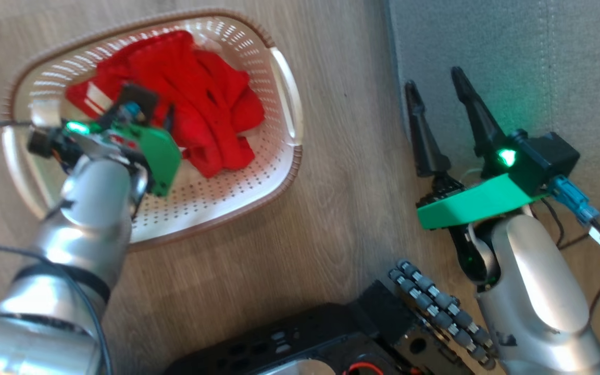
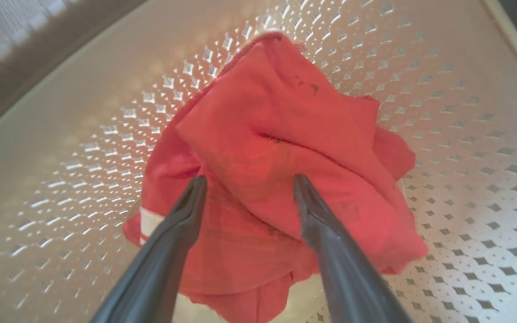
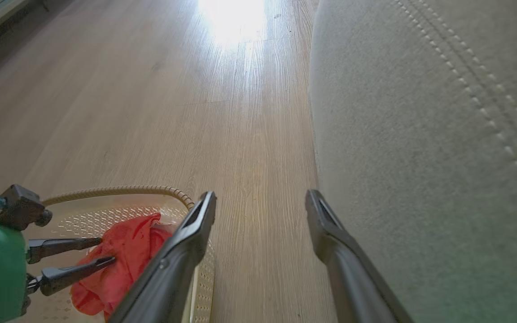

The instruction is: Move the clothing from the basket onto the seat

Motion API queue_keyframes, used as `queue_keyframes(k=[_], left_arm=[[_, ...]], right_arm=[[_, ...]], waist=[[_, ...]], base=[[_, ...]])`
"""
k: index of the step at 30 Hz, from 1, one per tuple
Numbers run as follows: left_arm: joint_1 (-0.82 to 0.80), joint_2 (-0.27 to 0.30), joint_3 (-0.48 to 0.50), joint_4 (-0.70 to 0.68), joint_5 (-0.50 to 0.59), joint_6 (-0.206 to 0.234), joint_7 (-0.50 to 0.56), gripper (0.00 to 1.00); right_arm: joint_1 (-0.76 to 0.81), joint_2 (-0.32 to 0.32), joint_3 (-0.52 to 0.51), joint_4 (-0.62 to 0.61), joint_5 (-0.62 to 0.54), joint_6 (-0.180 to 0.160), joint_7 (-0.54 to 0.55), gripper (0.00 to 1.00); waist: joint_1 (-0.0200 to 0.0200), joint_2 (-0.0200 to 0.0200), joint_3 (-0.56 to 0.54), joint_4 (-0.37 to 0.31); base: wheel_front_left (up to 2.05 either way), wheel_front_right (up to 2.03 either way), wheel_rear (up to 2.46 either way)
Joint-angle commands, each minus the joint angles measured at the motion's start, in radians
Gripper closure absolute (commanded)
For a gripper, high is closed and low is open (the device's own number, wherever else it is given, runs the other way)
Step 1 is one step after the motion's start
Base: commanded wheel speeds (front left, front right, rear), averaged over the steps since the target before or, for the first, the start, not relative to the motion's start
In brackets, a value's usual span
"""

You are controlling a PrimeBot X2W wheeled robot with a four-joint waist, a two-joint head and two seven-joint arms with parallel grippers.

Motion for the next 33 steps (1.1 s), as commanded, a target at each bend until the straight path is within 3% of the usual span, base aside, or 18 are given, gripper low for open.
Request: queue_keyframes(k=[1, 7, 12, 17, 18, 19, 20, 26, 33], left_arm=[[-0.001, 0.023, 0.024, 0.000, -0.009, 0.007, 0.002, 0.00], [-0.075, 0.037, 0.023, 0.043, -0.019, 0.001, 0.083, 0.00], [-0.096, 0.034, 0.012, 0.056, -0.031, -0.056, 0.172, 0.00], [-0.107, 0.032, 0.009, 0.060, -0.045, -0.073, 0.248, 0.00], [-0.107, 0.033, 0.008, 0.060, -0.046, -0.070, 0.250, 0.09], [-0.107, 0.033, 0.009, 0.061, -0.049, -0.067, 0.250, 0.59], [-0.107, 0.032, 0.011, 0.061, -0.055, -0.069, 0.252, 1.00], [-0.100, 0.026, 0.026, 0.061, -0.088, -0.080, 0.199, 1.00], [-0.026, 0.005, 0.019, 0.062, -0.114, -0.108, 0.152, 1.00]], right_arm=[[0.019, -0.007, 0.026, -0.031, 0.005, 0.000, -0.009, 0.00], [0.009, -0.007, 0.059, -0.044, 0.014, 0.000, -0.009, 0.00], [0.008, -0.007, 0.071, -0.043, 0.050, 0.000, -0.009, 0.00], [0.006, -0.007, 0.076, -0.042, 0.025, 0.000, -0.009, 0.00], [0.007, -0.007, 0.076, -0.042, 0.025, 0.000, -0.009, 0.00], [0.007, -0.007, 0.076, -0.043, 0.027, 0.000, -0.009, 0.00], [0.007, -0.007, 0.076, -0.044, 0.027, 0.000, -0.009, 0.00], [-0.007, -0.007, 0.082, -0.036, 0.034, 0.000, -0.009, 0.00], [-0.007, -0.007, 0.069, -0.006, 0.023, 0.000, -0.009, 0.00]], waist=[[-0.0001, 0.0001, 0.026, -0.021], [-0.0001, 0.0001, 0.057, -0.040], [-0.0001, 0.0001, 0.060, -0.045], [-0.0001, 0.0001, 0.064, -0.047], [-0.0001, 0.0001, 0.064, -0.047], [-0.0001, 0.0001, 0.064, -0.046], [-0.0001, 0.0001, 0.064, -0.046], [-0.0001, 0.0001, 0.055, -0.042], [-0.0001, 0.0001, -0.046, -0.016]], base=[[0.00, 0.00, 0.00], [0.00, 0.00, 0.00], [0.00, 0.00, 0.00], [0.00, 0.00, 0.00], [0.00, 0.00, 0.00], [0.00, 0.00, 0.00], [0.00, 0.00, 0.00], [0.00, 0.00, 0.00], [0.00, 0.00, 0.00]])
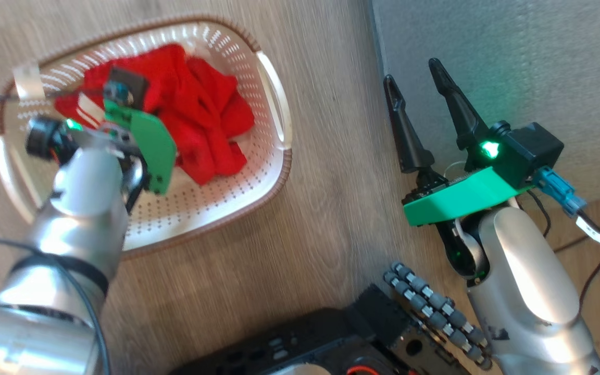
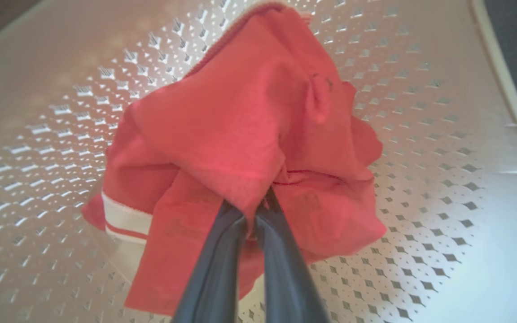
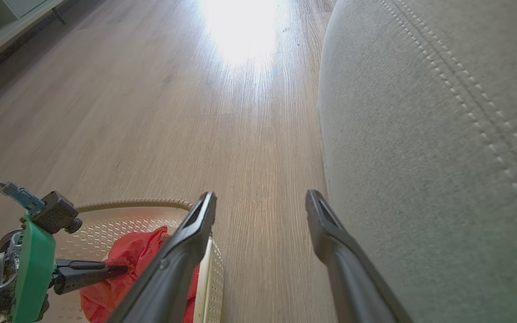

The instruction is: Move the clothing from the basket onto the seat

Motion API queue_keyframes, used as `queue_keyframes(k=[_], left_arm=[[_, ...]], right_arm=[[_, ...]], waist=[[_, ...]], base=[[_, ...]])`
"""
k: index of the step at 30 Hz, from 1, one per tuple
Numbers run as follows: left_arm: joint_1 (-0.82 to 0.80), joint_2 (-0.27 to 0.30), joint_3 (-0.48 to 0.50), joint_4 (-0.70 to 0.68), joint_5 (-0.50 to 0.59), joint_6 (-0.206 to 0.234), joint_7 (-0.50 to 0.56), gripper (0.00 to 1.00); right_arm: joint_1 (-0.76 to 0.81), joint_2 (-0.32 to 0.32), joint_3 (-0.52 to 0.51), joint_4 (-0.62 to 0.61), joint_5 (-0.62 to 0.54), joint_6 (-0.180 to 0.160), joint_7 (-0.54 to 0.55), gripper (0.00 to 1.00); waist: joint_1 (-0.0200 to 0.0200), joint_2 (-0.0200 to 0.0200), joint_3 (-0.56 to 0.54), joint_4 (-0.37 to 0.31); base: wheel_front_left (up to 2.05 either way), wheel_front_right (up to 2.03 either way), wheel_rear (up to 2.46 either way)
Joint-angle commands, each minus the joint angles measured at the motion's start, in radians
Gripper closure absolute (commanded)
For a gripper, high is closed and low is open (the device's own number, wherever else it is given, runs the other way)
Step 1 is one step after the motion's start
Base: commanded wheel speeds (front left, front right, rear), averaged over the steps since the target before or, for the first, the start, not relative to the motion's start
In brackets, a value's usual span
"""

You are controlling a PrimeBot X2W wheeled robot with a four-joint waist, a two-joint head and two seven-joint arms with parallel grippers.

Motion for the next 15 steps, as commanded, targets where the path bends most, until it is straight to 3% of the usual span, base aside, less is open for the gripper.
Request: queue_keyframes(k=[1, 15], left_arm=[[0.063, 0.002, 0.020, -0.011, -0.020, -0.009, -0.026, 1.00], [0.197, -0.035, 0.021, -0.057, -0.073, -0.006, -0.178, 1.00]], right_arm=[[0.036, -0.007, 0.004, -0.010, -0.006, 0.000, -0.009, 0.00], [0.078, -0.007, -0.035, 0.078, -0.044, 0.000, -0.009, 0.00]], waist=[[0.0000, 0.0000, -0.063, 0.020], [0.0000, 0.0000, -0.346, 0.108]], base=[[0.00, 0.00, 0.00], [0.00, 0.00, 0.00]])
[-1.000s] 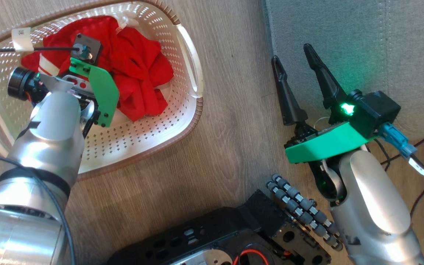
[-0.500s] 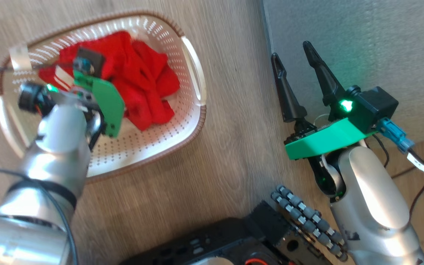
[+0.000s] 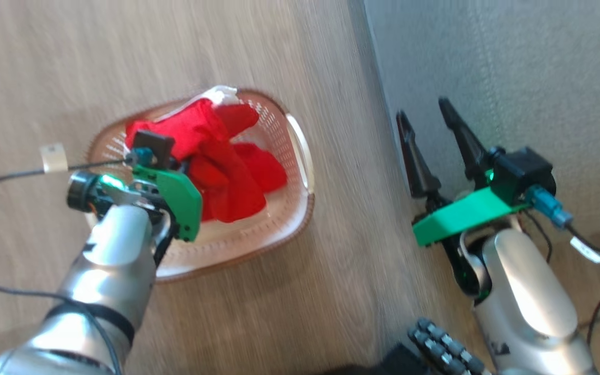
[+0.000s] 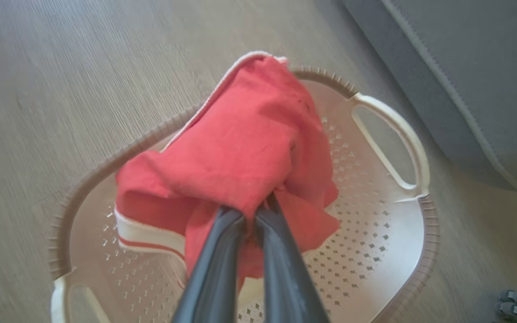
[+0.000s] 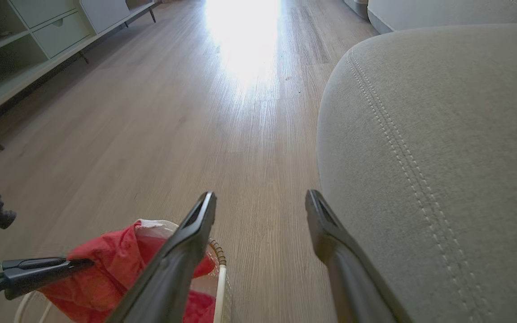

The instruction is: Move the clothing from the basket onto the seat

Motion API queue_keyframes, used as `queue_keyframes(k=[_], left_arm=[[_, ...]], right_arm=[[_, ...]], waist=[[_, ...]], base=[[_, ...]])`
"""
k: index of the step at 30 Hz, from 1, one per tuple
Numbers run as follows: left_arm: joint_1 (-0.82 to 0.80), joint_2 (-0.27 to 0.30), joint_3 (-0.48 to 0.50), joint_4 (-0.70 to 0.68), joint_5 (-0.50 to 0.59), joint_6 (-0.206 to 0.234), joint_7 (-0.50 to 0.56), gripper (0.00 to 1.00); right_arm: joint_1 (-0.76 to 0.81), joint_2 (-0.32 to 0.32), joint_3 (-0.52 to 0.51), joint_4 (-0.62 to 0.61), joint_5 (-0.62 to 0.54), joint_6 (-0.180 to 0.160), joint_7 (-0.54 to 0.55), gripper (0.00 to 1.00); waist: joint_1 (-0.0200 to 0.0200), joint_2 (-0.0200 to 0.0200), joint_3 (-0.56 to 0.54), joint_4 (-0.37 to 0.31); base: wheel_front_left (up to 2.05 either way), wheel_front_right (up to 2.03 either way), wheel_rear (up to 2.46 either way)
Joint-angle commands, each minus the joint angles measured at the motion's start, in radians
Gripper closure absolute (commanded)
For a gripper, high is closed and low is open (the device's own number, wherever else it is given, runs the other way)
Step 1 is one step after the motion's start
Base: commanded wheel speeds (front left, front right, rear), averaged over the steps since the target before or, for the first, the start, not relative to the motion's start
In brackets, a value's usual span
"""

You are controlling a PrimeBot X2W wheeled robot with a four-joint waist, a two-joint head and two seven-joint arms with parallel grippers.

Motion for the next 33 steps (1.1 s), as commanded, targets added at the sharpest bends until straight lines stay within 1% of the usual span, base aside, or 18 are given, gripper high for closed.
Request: queue_keyframes(k=[1, 8, 11, 12, 16, 27, 32, 33], left_arm=[[0.033, 0.008, 0.025, -0.038, -0.009, 0.007, -0.013, 1.00], [0.155, 0.026, 0.076, -0.270, -0.023, 0.031, -0.014, 1.00], [0.211, 0.033, 0.100, -0.358, -0.028, 0.025, -0.014, 1.00], [0.247, 0.042, 0.123, -0.421, -0.026, 0.029, -0.014, 1.00], [0.320, 0.049, 0.167, -0.541, -0.016, 0.046, -0.014, 1.00], [0.473, 0.034, 0.261, -0.819, 0.019, 0.056, -0.014, 1.00], [0.518, 0.014, 0.322, -0.980, 0.005, 0.064, -0.014, 1.00], [0.518, 0.014, 0.322, -0.980, 0.005, 0.064, -0.014, 1.00]], right_arm=[[0.039, -0.007, 0.012, -0.015, 0.000, 0.000, -0.009, 0.00], [0.079, -0.007, 0.008, 0.024, 0.008, 0.000, -0.009, 0.00], [0.098, -0.007, 0.006, 0.039, 0.006, 0.000, -0.009, 0.00], [0.108, -0.007, 0.001, 0.047, 0.005, 0.000, -0.009, 0.00], [0.129, -0.007, -0.011, 0.061, 0.001, 0.000, -0.009, 0.00], [0.203, -0.007, -0.012, 0.073, -0.005, 0.000, -0.009, 0.00], [0.222, -0.007, -0.020, 0.067, -0.011, 0.000, -0.009, 0.00], [0.222, -0.007, -0.020, 0.067, -0.011, 0.000, -0.009, 0.00]], waist=[[0.0001, -0.0001, -0.099, 0.044], [0.0001, -0.0001, -0.249, 0.080], [0.0001, -0.0001, -0.313, 0.089], [0.0001, -0.0001, -0.351, 0.093], [0.0001, -0.0001, -0.416, 0.100], [0.0001, -0.0001, -0.545, 0.113], [0.0001, -0.0001, -0.576, 0.115], [0.0001, -0.0001, -0.576, 0.115]], base=[[0.00, 0.00, 0.00], [0.00, 0.00, 0.00], [0.00, 0.00, 0.00], [0.00, 0.00, 0.00], [0.00, 0.00, 0.00], [0.00, 0.00, 0.00], [0.00, 0.00, 0.00], [0.00, 0.00, 0.00]])
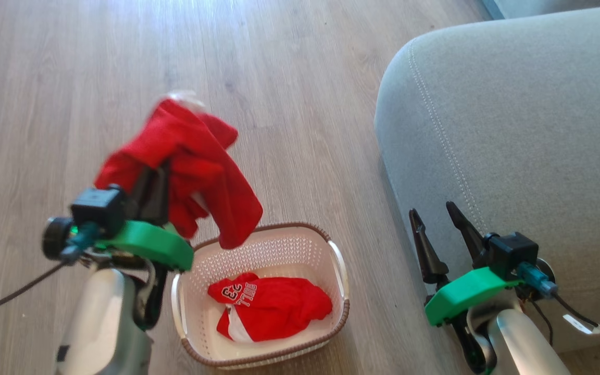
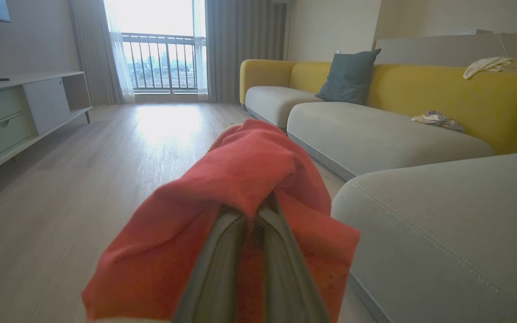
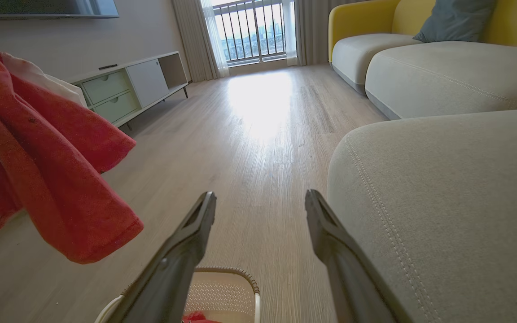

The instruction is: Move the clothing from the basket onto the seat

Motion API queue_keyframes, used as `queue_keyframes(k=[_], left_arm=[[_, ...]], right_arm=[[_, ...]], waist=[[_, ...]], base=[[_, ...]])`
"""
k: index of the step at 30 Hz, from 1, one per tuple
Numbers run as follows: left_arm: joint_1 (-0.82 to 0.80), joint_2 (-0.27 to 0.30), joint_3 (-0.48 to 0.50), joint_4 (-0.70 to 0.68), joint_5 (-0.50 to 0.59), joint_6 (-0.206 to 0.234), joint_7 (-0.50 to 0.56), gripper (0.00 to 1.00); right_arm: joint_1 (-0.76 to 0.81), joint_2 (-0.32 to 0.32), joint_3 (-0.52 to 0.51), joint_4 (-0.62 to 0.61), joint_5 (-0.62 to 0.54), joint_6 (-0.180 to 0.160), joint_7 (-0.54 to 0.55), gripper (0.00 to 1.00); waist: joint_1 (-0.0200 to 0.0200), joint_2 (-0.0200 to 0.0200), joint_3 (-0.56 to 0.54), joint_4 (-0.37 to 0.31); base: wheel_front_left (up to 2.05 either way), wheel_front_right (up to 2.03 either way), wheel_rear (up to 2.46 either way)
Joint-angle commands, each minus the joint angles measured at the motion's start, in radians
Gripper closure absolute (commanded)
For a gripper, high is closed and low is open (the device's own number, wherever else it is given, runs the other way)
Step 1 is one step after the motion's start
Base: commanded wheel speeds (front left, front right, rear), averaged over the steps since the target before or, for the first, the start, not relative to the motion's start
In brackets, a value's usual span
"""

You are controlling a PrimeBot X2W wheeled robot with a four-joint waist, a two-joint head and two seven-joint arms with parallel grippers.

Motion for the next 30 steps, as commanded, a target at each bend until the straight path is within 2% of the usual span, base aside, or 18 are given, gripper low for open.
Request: queue_keyframes(k=[1, 7, 14, 30], left_arm=[[-0.034, 0.008, 0.049, -0.072, -0.011, 0.009, -0.014, 1.00], [-0.013, -0.002, 0.086, -0.253, -0.054, 0.002, -0.014, 1.00], [-0.020, -0.003, 0.032, -0.405, -0.123, 0.023, -0.014, 1.00], [0.010, -0.003, -0.194, -0.351, -0.163, -0.048, -0.014, 1.00]], right_arm=[[-0.011, -0.003, 0.018, -0.036, -0.012, 0.000, -0.009, 0.00], [0.003, -0.003, 0.006, -0.061, -0.028, 0.000, -0.009, 0.00], [0.017, -0.003, 0.000, -0.073, -0.035, 0.000, -0.009, 0.00], [0.025, -0.003, -0.006, -0.076, -0.042, 0.000, -0.009, 0.00]], waist=[[0.0001, -0.0001, -0.008, 0.001], [0.0001, -0.0001, -0.023, 0.000], [0.0001, -0.0001, -0.019, 0.009], [0.0001, -0.0001, -0.009, 0.020]], base=[[0.00, 0.00, 0.00], [0.00, 0.00, 0.00], [0.00, 0.00, 0.00], [0.00, 0.00, 0.00]])
